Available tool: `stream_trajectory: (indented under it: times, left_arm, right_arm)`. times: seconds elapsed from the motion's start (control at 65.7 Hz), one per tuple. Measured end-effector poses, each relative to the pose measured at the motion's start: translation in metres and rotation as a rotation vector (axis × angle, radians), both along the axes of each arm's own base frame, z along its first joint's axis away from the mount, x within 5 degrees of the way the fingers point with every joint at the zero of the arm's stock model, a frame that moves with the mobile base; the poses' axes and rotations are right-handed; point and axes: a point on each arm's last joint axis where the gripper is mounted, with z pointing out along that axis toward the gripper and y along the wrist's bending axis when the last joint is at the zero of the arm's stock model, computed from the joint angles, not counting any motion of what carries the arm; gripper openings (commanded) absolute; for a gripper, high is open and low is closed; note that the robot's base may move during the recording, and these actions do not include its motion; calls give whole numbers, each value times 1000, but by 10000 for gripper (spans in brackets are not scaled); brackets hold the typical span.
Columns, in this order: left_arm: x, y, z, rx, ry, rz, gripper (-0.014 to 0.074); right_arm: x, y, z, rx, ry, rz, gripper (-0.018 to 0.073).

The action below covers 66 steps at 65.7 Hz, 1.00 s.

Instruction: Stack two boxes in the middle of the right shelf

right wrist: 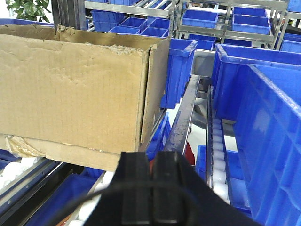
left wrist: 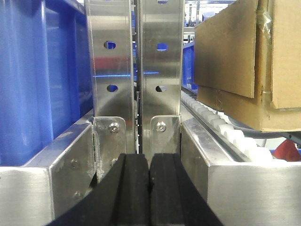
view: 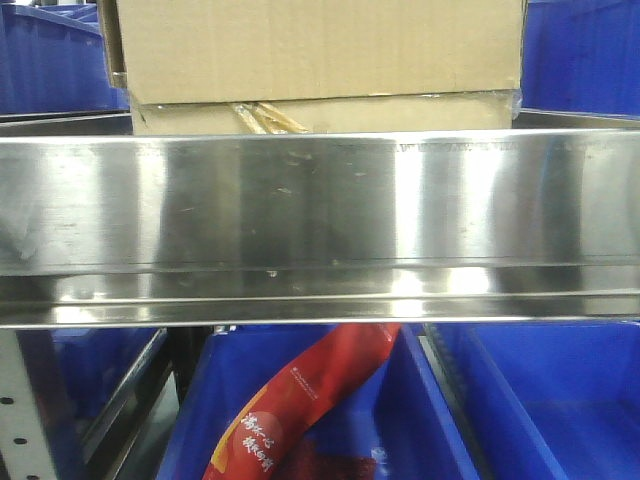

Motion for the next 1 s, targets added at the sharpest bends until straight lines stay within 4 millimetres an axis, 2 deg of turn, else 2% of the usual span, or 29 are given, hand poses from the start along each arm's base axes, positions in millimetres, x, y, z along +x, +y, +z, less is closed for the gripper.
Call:
stream_trajectory:
  times: [0.365,0.579,0.7,1.005]
  left_arm:
    - [0,0,0,0,0,0,-111]
    - [0,0,0,0,0,0,-111]
    - [0,0,0,0,0,0,-111]
    - [0,0,0,0,0,0,-111]
  right_arm:
    - [0,-1,-1,3,-10,-13,-162]
    - [-5,-17,-18,20,-74,-151,-162]
    - [-14,-26,-40,21,-77,-236,-162]
    - [-40,-34,-120,91,-85,-335,-162]
